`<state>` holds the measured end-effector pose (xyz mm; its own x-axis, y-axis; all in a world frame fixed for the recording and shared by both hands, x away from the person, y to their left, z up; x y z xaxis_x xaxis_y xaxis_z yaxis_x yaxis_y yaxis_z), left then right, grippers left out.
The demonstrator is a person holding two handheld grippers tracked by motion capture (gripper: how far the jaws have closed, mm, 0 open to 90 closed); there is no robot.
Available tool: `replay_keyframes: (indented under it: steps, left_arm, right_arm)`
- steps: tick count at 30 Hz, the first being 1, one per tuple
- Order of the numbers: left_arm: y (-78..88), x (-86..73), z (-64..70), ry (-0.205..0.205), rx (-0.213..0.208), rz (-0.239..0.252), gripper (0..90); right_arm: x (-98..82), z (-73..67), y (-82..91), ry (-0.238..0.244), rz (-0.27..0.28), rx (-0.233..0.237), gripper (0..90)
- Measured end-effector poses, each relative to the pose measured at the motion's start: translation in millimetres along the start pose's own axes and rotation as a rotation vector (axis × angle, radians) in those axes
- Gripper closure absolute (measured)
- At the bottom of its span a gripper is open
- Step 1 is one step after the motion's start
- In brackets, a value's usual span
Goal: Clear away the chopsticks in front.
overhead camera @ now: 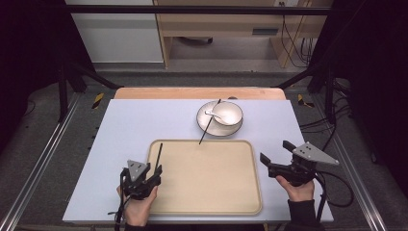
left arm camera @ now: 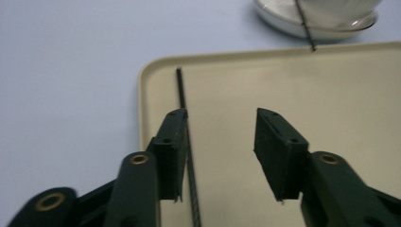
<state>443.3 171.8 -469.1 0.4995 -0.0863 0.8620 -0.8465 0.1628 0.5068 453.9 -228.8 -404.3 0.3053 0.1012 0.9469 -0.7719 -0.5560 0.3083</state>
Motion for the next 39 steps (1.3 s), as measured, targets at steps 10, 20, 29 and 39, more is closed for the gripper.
replay_keyframes:
  steps: [10, 20, 29, 39]
  left_arm:
    - [-13.3, 44.7, 19.8, -0.121, -0.118, 0.089, 32.8]
    - [-49.3, 77.0, 47.6, -0.181, -0.211, 0.093, 24.6]
    - [-77.8, 96.2, 69.9, -0.217, -0.235, 0.071, 22.1]
    - [-108.9, 104.2, 88.0, -0.294, -0.221, 0.035, 19.2]
  right_arm:
    - [-0.7, 1.0, -0.4, -0.001, -0.001, -0.005, 7.1]
    - [-0.6, 2.4, -0.6, -0.001, 0.002, -0.009, 7.2]
    - [-1.0, 4.0, -0.7, -0.007, 0.001, -0.009, 7.2]
    - [-0.1, 5.2, -0.4, -0.007, 0.005, -0.009, 7.2]
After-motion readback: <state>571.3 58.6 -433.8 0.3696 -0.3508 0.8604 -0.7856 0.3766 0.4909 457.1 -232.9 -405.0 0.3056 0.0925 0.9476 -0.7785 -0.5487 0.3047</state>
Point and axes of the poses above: each handheld gripper's, and its own axes: y roughly backward along the jaws, x roughly out of its top, z roughly to its right, the point moved 5 cm from there along -y, roughly forward along the jaws, and after that the axes turned 6 degrees about x, right-handed, at the moved point
